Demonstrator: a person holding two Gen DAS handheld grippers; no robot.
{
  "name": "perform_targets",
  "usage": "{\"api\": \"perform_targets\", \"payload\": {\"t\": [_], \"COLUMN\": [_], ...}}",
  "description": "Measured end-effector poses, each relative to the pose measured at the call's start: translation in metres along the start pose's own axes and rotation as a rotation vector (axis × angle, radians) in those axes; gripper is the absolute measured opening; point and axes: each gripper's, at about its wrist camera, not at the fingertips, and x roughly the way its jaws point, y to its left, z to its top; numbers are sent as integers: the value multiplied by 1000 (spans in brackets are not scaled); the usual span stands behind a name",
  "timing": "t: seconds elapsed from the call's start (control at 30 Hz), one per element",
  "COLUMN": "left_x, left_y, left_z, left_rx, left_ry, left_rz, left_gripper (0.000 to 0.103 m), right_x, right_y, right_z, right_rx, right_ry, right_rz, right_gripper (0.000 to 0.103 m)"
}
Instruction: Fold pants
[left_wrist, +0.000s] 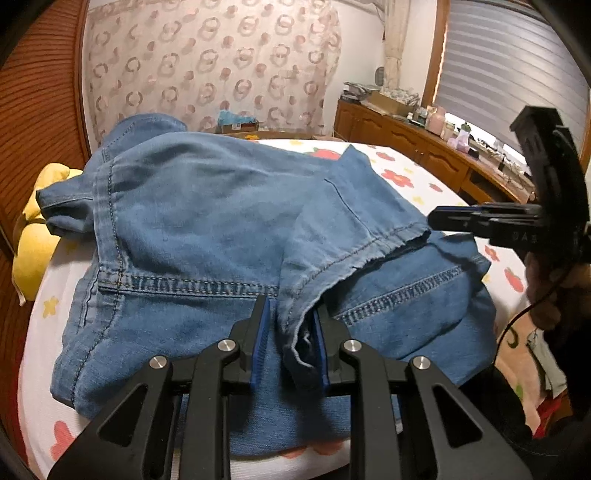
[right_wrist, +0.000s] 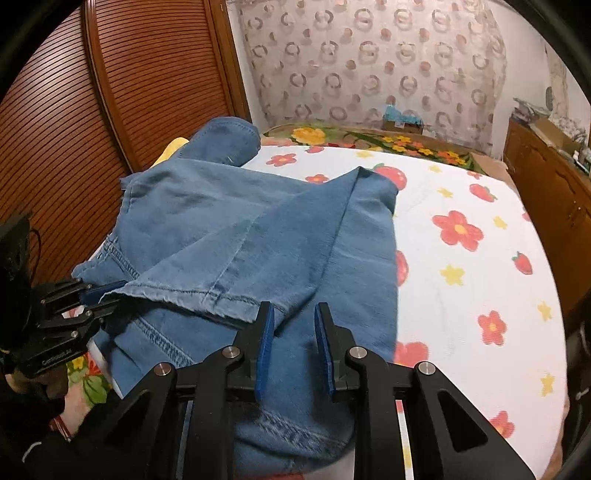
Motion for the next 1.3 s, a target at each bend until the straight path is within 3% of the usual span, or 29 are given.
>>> {"api": "perform_targets", "payload": {"t": [0.5,0.53,0.57,0.6,0.63,0.8,1.07,1.3], "left_x": [13,12,12,9,4,-25,-83,-96], "left_y": [-1,-3,-3,-5,-8,-16,-6,22], "left_z": [-6,-6,-7,-7,-6,8,34,30], "left_rx": [4,10,14,18,21,29,2,-45], "left_ry": [17,8,3,-8,-30,-126,-240,-247], "left_rz": [7,12,14,9,8,4,-46,2], "left_gripper": [24,23,19,12,11,9,8,8], "right_x": [32,32,31,30,27,1,-39,-26], "right_y": [11,12,13,14,15,23,57,98], "right_z": [4,5,5,7,9,31,96,138], "right_rx": [44,39,33,29,27,-26,-179,-272], "right_ry": [72,68,60,49,31,-81,-230,-235], "right_rz": [41,46,49,53,64,83,86,137], "right_gripper": [23,18,9,8,6,5,4,4]}}
